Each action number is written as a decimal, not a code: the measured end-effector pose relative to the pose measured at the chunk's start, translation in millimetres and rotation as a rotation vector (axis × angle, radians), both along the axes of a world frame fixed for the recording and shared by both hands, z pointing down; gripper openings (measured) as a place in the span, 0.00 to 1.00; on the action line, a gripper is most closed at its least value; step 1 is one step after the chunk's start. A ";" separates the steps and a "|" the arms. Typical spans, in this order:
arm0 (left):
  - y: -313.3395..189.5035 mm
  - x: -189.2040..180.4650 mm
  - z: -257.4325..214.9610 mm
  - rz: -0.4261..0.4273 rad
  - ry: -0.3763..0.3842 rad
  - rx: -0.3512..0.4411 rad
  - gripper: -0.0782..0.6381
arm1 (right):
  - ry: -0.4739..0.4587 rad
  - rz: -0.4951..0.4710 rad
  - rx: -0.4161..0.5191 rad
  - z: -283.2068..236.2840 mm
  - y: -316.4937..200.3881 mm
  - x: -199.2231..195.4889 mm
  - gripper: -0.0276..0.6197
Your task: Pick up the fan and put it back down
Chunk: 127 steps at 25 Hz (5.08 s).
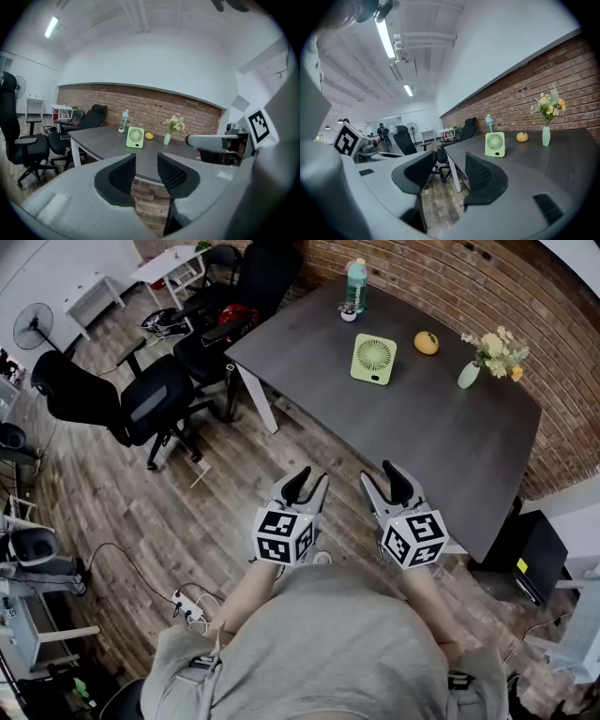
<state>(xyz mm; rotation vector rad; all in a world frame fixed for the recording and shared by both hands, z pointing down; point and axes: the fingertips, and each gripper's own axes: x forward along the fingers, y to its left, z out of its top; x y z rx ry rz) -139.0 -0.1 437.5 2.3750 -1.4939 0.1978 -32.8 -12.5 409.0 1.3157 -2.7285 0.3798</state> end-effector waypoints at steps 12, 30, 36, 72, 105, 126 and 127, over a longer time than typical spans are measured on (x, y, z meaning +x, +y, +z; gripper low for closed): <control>-48.5 -20.6 8.2 0.017 0.001 -0.010 0.31 | -0.008 0.024 -0.013 7.2 -47.4 -19.3 0.36; -112.1 -18.9 19.5 0.024 0.003 -0.034 0.31 | -0.003 0.048 -0.031 15.7 -107.1 -12.7 0.36; -160.2 -13.6 17.8 0.036 -0.006 -0.033 0.31 | 0.003 0.057 -0.013 10.9 -154.5 -7.8 0.36; -355.6 42.9 73.1 0.179 -0.064 -0.167 0.33 | 0.117 0.118 -0.170 83.7 -358.1 38.0 0.37; -445.6 84.9 165.0 0.309 -0.225 -0.301 0.46 | 0.233 0.117 -0.349 194.4 -435.1 53.4 0.45; -456.1 95.6 170.4 0.317 -0.233 -0.308 0.46 | 0.206 0.140 -0.373 200.9 -439.4 55.1 0.42; -455.5 95.7 170.1 0.317 -0.232 -0.309 0.46 | 0.206 0.141 -0.375 200.5 -438.9 55.2 0.42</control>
